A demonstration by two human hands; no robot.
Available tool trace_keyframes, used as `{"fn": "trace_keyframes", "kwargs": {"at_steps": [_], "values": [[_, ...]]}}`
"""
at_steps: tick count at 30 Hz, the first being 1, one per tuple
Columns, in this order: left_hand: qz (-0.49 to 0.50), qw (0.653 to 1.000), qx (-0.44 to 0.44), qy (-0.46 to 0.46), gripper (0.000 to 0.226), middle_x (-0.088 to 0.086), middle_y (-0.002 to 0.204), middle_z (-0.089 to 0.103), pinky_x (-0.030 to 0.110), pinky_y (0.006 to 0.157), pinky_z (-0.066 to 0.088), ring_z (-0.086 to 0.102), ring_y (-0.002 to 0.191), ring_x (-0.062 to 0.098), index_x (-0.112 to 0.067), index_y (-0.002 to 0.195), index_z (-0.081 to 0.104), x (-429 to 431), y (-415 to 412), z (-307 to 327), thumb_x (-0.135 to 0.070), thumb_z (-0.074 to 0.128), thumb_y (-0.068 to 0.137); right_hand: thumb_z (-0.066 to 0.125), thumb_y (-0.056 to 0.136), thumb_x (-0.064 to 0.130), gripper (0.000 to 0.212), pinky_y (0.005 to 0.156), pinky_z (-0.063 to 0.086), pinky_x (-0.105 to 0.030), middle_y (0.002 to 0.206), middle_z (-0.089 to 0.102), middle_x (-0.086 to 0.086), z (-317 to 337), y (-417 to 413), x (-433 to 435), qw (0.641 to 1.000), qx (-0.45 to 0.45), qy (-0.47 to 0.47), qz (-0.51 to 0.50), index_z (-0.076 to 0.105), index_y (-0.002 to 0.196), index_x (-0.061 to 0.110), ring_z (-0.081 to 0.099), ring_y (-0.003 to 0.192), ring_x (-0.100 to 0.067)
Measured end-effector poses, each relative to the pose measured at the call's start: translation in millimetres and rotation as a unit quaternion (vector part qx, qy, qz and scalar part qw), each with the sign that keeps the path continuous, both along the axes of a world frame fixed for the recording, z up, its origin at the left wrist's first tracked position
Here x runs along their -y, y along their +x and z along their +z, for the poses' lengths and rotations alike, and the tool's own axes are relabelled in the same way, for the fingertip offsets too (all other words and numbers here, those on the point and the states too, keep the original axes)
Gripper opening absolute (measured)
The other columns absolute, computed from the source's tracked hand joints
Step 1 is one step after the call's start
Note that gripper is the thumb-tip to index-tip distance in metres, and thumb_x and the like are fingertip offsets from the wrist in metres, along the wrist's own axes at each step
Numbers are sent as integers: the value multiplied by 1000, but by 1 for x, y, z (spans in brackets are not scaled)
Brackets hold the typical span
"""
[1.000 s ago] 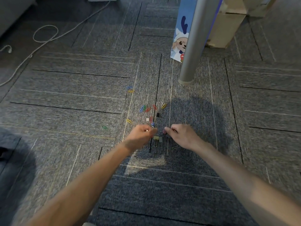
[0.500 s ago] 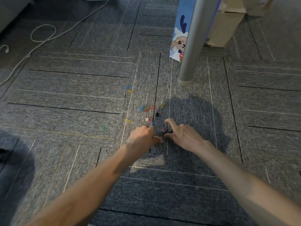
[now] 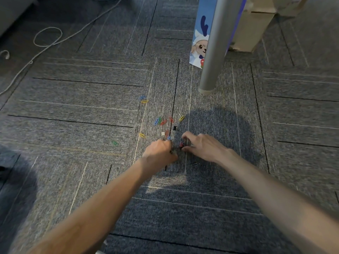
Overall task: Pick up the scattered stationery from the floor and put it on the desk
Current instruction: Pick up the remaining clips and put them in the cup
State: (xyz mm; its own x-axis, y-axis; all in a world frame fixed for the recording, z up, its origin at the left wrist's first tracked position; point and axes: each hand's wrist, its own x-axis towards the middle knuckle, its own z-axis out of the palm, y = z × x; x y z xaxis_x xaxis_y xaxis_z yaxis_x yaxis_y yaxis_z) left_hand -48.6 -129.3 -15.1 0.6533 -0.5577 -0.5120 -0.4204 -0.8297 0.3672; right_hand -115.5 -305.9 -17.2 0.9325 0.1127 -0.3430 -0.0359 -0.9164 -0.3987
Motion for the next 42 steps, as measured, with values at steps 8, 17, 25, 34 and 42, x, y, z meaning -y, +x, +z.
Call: {"fn": "trace_keyframes", "kwargs": {"at_steps": [8, 17, 25, 34, 42], "values": [[-7, 995, -75, -69, 14, 3, 68, 59, 14, 39, 40, 49, 47, 8, -10, 91, 53, -18, 13, 2, -24, 57, 88, 47, 101, 33, 22, 49, 41, -20, 78, 55, 4, -1, 8, -9, 999, -32, 16, -12, 46, 115, 17, 48, 53, -9], [333, 665, -496, -449, 12, -4, 51, 35, 12, 30, 20, 25, 37, 8, -13, 72, 50, -30, 19, 13, -19, 44, 81, 31, 96, 29, 27, 32, 23, -18, 53, 37, 4, 12, 5, -14, 698, -72, 633, -328, 45, 79, 13, 28, 38, -10], [322, 728, -459, -395, 28, -4, 53, 33, 17, 32, 12, 21, 37, 9, -17, 73, 49, -33, 27, 19, -41, 54, 88, 44, 102, 38, 37, 32, 27, -18, 58, 42, 1, 16, 6, -12, 706, -45, 617, -344, 49, 73, 14, 33, 37, -9], [321, 757, -467, -325, 12, 2, 59, 57, 16, 28, 19, 30, 36, 7, -8, 97, 49, -30, 22, 20, -18, 51, 91, 43, 103, 33, 36, 36, 30, -18, 59, 45, 2, 13, 5, -2, 851, -55, 394, -343, 54, 80, 8, 34, 40, -8], [32, 983, -73, -163, 20, 3, 52, 52, 23, 38, 32, 35, 38, 16, -16, 89, 58, -22, 21, 11, -30, 46, 98, 37, 104, 35, 25, 39, 38, -21, 63, 51, 4, 1, -8, 6, 994, 32, -17, -102, 50, 101, 14, 40, 41, -9]]}}
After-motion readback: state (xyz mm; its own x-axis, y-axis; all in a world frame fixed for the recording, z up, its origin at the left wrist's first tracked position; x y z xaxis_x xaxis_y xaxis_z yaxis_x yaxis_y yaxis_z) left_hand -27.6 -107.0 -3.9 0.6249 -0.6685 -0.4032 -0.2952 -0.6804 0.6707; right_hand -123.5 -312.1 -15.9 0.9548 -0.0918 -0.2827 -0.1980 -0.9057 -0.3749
